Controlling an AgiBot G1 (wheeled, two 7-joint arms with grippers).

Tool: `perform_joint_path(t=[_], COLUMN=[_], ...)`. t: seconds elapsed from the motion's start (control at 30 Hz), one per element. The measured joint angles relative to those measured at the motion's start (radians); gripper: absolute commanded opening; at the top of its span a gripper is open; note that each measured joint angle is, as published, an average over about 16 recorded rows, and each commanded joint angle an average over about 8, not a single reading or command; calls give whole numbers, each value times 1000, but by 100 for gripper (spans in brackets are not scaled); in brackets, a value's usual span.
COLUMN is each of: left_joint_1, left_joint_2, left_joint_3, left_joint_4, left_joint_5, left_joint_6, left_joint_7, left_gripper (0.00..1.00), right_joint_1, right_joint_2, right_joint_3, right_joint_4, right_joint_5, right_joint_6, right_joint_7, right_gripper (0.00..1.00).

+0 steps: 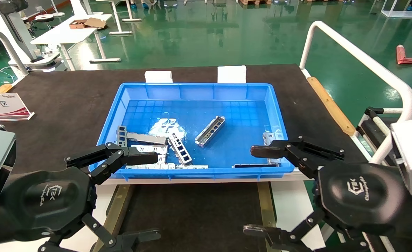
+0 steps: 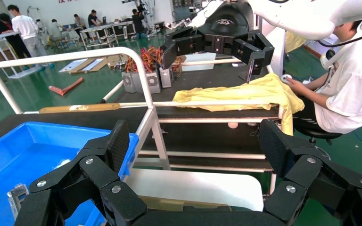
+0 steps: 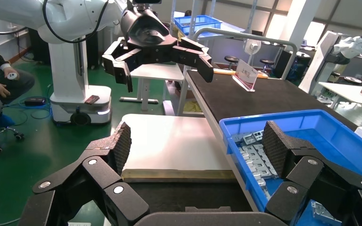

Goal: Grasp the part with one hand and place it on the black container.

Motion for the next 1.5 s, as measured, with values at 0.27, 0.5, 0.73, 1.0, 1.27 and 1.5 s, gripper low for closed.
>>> perform_joint_path(t=[0.27, 0.5, 0.73, 1.0, 1.27, 1.5], left_joint_1=[-1, -7, -26, -64, -122, -185], left_joint_2=[4, 22, 51, 97, 171, 257], left_joint_3=[2, 14, 39, 79, 126, 167], left_joint_4=[2, 6, 13, 40, 110, 216], left_joint_5=[1, 17, 66, 156, 260, 350], left_joint_6=[-3, -18, -54, -114, -174, -233], left_joint_7=[-3, -9, -23, -38, -32, -8], left_gripper=[100, 100, 100, 100, 100, 100], right_joint_1=[0, 0, 1, 1, 1, 1], right_joint_2=[0, 0, 0, 0, 0, 0], right_joint_3=[0, 0, -1, -1, -1, -2], right_joint_4=[0, -1, -1, -1, -1, -1], right_joint_5=[0, 0, 0, 0, 1, 1], right_joint_6=[0, 0, 0, 0, 0, 0], right_joint_7=[0, 0, -1, -1, -1, -1], right_gripper=[100, 100, 100, 100, 100, 100])
